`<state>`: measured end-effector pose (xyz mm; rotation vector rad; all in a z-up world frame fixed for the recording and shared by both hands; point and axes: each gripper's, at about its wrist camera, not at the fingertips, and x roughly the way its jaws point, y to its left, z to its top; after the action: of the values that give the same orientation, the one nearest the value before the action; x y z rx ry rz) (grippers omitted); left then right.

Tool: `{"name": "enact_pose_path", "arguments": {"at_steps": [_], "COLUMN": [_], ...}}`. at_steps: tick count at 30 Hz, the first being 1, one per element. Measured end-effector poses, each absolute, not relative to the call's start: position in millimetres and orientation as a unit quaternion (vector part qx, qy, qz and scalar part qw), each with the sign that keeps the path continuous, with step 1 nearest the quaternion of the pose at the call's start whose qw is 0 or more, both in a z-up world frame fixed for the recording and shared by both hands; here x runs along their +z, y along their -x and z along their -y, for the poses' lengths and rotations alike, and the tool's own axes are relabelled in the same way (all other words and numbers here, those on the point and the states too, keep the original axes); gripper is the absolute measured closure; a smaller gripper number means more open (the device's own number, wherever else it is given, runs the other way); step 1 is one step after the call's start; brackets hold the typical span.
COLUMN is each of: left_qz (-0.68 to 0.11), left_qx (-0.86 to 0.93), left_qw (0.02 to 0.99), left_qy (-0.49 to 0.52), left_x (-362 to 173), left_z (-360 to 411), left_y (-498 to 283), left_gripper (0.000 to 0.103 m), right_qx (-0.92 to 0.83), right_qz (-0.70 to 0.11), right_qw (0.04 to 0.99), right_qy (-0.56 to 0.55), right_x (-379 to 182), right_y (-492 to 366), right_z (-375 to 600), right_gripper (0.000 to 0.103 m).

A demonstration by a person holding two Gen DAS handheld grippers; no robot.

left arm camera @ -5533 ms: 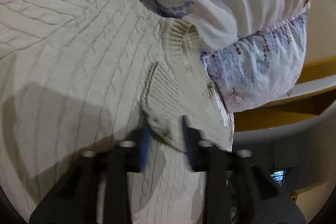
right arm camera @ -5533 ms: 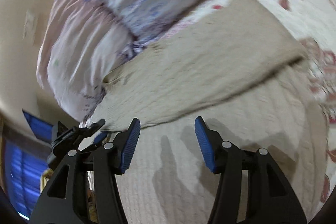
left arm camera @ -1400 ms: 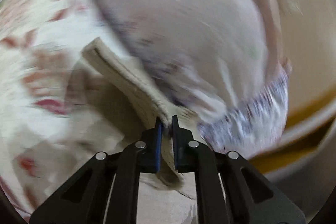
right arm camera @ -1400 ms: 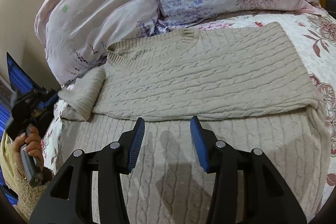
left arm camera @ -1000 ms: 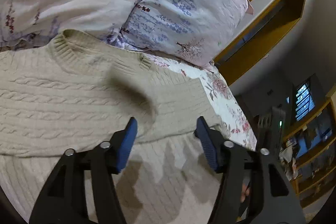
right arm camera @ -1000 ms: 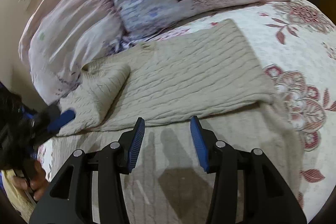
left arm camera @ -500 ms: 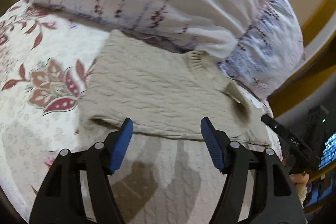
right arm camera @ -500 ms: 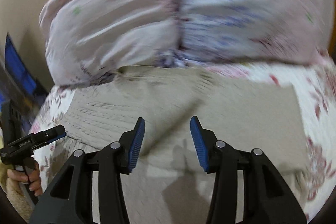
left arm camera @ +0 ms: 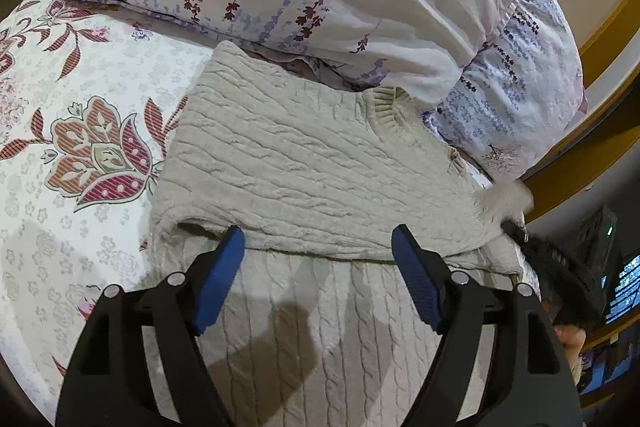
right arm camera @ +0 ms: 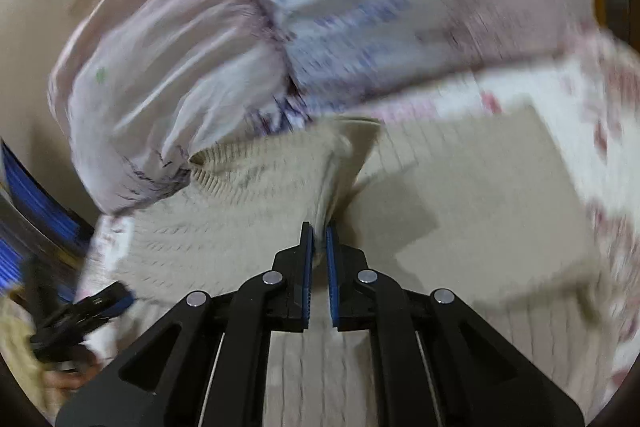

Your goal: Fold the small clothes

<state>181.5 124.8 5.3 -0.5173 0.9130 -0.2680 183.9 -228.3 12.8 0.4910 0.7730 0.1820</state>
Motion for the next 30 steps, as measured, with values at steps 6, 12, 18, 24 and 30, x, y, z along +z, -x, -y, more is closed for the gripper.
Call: {"name": "enact_pose_path", "arguments": {"at_steps": [6,12,18,24,30], "left_qz": [-0.439,-0.442,-0.445,-0.444,-0.442], "left_qx": [-0.137,-0.146,-0.149,-0.150,-0.153], "left_qw": [0.847,0.839,0.837,0.836,0.836], "left_qy": [0.267,0.283,0.280,0.285,0.288], "left_x": [2.8,1.6,1.2,0.7,0.5], "left_z": [-129.3,-137.9,-142.0,-143.4,-144.2], "left_y": [-178.9,-168.3,-158.5,-154.9,-153.2], "left_gripper": [0.026,0.026,0.026,0.026,0.026], "right_qx": [0.095,0.106,0.114,0.122,0.074], "right_qz": [-0.394,-0.394,-0.401,-0.346,-0.360], "right_qw": [0.843,0.818,0.811,0.858,0.864], "right_qy": [-0.352,-0.406,-0.411,-0.361,-0.344], "right_x": [-14.6,-24.2,-27.7,4.3,-1.9], "right_y": [-175.0,-180.9,-194.3,-181.3,-168.8], "right_z": [275.4,292.9,291.7,283.2,292.1], "right_gripper": [0.068,0.065,0.070,0.096,0.096]}}
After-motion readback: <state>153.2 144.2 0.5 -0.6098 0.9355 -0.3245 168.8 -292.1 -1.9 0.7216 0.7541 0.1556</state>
